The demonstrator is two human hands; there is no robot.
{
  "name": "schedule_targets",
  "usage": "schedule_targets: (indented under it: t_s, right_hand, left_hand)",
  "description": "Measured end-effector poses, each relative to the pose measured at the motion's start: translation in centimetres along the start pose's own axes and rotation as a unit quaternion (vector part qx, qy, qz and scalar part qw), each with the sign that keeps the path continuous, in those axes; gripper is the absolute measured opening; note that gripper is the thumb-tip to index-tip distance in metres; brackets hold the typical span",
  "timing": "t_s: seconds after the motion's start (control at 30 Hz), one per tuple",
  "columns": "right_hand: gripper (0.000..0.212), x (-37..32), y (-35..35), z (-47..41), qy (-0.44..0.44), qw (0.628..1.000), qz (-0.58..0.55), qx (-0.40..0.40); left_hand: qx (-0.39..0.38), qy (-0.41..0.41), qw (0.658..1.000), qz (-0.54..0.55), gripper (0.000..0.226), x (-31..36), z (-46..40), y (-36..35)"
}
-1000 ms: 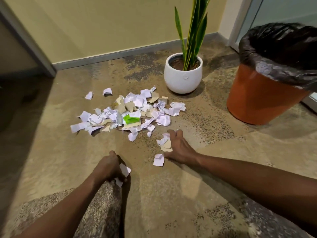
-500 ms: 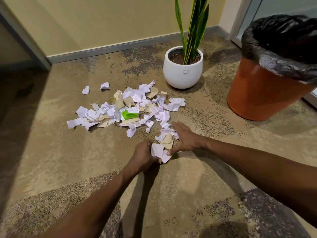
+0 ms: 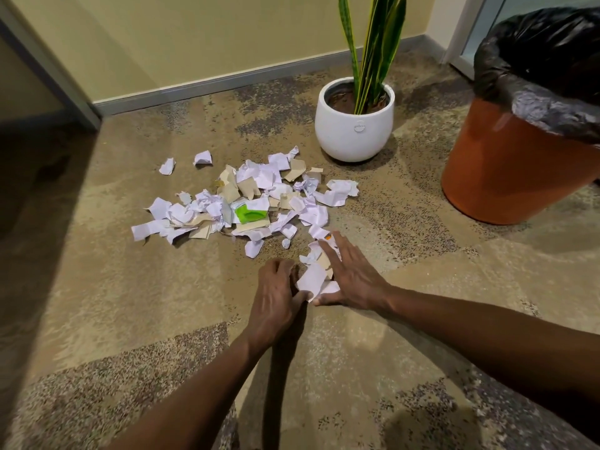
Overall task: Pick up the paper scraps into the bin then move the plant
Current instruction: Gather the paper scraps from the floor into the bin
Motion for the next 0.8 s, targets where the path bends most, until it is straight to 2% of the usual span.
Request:
schedule_targets:
  t_s: [0.1, 0.2, 0.33, 0.43, 0.53, 0.63, 0.8]
  right_hand:
    - [0.126, 0.5, 0.8, -1.0, -0.015, 0.999, -0.028, 0.014]
    - [0.119, 0.6, 2.1, -2.7, -0.015, 0.997, -0.070, 0.024]
    - [0.129, 0.1, 3.9, -4.7, 0.012, 0.992, -0.120, 0.026]
    - [0.135, 0.4, 6.4, -6.1, 0.003, 0.988, -0.125, 0.092]
    - [0.128, 2.3, 9.0, -7.4, -0.045, 0.971, -0.171, 0.163]
    - [0.122, 3.6, 11.1, -9.1, -0.046, 0.971, -0.155, 0.175]
    - [0.124, 3.4, 13.5, -14.0, -0.035, 0.993, -0.082, 0.081]
  left_hand:
    - [0.042, 0.041, 0.998, -0.024, 0.096, -1.1, 0.0, 0.9]
    - [0.056, 0.098, 0.993, -0.039, 0.112, -2.0, -1.6, 1.9]
    - [0.071, 0.153, 0.984, -0.056, 0.124, -3.8, -4.6, 3.8]
    - [0.068, 0.162, 0.983, -0.052, 0.140, -5.3, -6.2, 5.1]
    - [0.030, 0.184, 0.982, 0.023, 0.151, -6.9, -7.0, 4.9]
    - [0.027, 0.184, 0.982, 0.031, 0.147, -7.5, -6.9, 3.9]
    - [0.090, 0.147, 0.985, -0.011, 0.132, -7.5, -6.9, 4.0]
Point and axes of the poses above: each hand's wrist, its own z-axis away from the middle knuckle, its own y-axis out of the back of the hand, x = y × z, the point moved 5 cm from there along -z, towards the middle knuckle, and after that the axes turned 13 degrees about -x, right-handed, at the moved point
